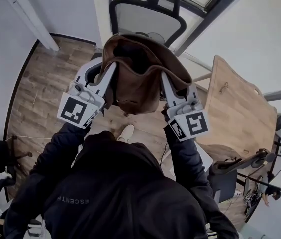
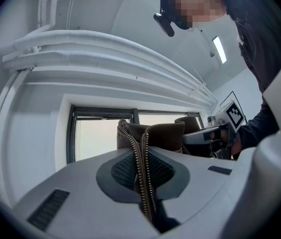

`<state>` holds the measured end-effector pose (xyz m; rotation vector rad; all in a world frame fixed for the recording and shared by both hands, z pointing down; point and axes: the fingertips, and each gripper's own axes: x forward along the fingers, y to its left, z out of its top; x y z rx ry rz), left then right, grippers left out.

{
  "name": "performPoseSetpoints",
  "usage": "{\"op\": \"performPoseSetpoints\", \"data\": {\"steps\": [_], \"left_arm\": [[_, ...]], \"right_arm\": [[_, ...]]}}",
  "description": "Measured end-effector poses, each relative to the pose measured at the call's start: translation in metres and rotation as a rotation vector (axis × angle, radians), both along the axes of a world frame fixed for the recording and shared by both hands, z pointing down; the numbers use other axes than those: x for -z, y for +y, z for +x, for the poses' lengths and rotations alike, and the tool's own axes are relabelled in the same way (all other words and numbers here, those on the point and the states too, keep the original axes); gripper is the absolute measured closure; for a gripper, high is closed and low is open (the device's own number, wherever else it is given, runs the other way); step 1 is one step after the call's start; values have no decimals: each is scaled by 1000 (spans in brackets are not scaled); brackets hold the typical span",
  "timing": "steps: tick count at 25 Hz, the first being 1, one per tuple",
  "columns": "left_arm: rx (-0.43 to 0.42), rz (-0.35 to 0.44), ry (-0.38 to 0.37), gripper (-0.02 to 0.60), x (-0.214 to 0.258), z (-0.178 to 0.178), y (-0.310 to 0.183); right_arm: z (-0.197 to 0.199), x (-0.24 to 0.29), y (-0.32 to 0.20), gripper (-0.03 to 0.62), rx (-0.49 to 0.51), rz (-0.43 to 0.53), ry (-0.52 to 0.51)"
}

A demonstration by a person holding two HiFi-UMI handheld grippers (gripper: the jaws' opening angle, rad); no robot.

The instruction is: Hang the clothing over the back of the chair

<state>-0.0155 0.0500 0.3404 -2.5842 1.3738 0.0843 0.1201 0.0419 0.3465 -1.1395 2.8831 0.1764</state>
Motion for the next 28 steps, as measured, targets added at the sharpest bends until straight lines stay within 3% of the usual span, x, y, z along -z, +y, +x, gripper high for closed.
{"op": "performPoseSetpoints", "data": {"steps": [14,28], "left_arm": [[-37,4,-10,552,6,26,-48],[-136,26,20,552,12,11,-132]], "right_arm": [[20,6,-46,543,-25,3,-4],[-8,12,-124,543,-74,11,15]]}}
